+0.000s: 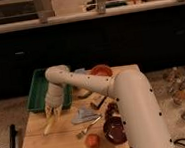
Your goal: Place banana in table surface
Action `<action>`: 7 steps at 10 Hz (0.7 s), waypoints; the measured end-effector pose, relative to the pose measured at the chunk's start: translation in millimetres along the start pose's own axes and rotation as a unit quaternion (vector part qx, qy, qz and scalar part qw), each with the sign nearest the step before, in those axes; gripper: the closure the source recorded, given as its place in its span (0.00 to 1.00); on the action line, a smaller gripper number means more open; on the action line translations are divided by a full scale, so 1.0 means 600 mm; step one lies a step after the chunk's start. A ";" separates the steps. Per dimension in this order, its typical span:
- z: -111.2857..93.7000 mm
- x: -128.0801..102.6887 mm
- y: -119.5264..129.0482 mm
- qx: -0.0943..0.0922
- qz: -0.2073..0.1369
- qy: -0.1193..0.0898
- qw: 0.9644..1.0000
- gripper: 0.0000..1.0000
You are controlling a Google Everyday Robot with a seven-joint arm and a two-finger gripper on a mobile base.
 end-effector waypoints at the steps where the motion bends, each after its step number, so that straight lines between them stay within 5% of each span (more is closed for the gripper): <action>1: 0.006 -0.001 0.000 0.000 -0.001 -0.001 1.000 1.00; 3: 0.017 -0.004 -0.002 0.000 -0.010 -0.001 1.000 0.98; 7: 0.028 -0.006 -0.004 0.002 -0.015 -0.001 1.000 0.64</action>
